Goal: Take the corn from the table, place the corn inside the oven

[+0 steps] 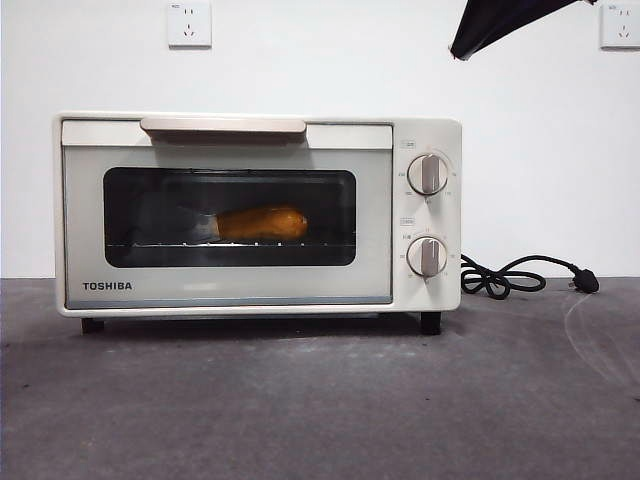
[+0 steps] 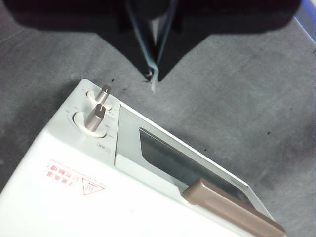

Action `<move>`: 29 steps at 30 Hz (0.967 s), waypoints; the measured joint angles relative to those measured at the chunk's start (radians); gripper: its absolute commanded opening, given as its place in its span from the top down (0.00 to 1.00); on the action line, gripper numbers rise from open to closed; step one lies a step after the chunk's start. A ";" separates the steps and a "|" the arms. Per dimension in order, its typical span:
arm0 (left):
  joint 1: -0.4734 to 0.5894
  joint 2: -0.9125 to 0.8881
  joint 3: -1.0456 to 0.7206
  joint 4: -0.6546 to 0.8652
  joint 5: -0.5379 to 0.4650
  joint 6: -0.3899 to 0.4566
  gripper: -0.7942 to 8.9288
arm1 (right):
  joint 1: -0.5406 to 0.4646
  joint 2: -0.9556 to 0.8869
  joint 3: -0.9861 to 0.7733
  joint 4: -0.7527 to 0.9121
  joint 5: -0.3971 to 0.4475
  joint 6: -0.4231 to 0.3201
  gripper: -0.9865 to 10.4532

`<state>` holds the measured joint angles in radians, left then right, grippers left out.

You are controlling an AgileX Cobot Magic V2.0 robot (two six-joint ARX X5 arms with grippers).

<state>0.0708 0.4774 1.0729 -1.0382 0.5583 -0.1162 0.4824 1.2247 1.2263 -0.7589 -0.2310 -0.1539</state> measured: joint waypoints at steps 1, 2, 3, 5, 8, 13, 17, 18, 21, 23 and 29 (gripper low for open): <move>-0.005 -0.007 -0.001 0.011 -0.008 0.002 0.92 | 0.000 0.000 0.000 0.000 0.000 0.000 0.92; -0.008 -0.015 -0.006 0.034 -0.016 0.003 0.92 | 0.000 0.000 0.000 0.000 0.000 0.000 0.92; -0.011 -0.026 -0.017 0.070 -0.025 0.004 0.92 | 0.000 0.000 0.000 0.000 0.000 0.000 0.92; -0.015 -0.063 -0.067 0.197 -0.040 0.005 0.92 | 0.000 0.000 0.000 0.000 0.000 0.000 0.92; -0.016 -0.130 -0.206 0.475 -0.045 0.008 0.92 | 0.000 0.000 0.000 0.000 0.000 0.000 0.92; -0.045 -0.230 -0.530 0.954 -0.149 0.014 0.92 | 0.000 0.000 0.000 0.000 0.000 0.000 0.92; -0.085 -0.304 -0.728 1.124 -0.340 0.024 0.92 | 0.000 0.000 0.000 0.000 0.000 0.000 0.92; -0.091 -0.320 -0.761 1.130 -0.391 0.026 0.92 | 0.000 0.000 0.000 0.000 0.000 0.000 0.92; -0.094 -0.366 -0.860 1.128 -0.501 0.027 0.92 | 0.000 0.000 0.000 0.000 0.000 0.000 0.92; -0.095 -0.400 -0.916 1.121 -0.504 0.029 0.92 | 0.000 0.000 0.000 0.000 0.000 0.000 0.92; -0.096 -0.470 -1.045 1.134 -0.507 0.039 0.92 | 0.000 0.000 0.000 0.002 0.003 0.000 0.92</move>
<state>-0.0254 0.0071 0.0277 0.0959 0.0513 -0.0772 0.4824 1.2247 1.2263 -0.7570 -0.2283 -0.1539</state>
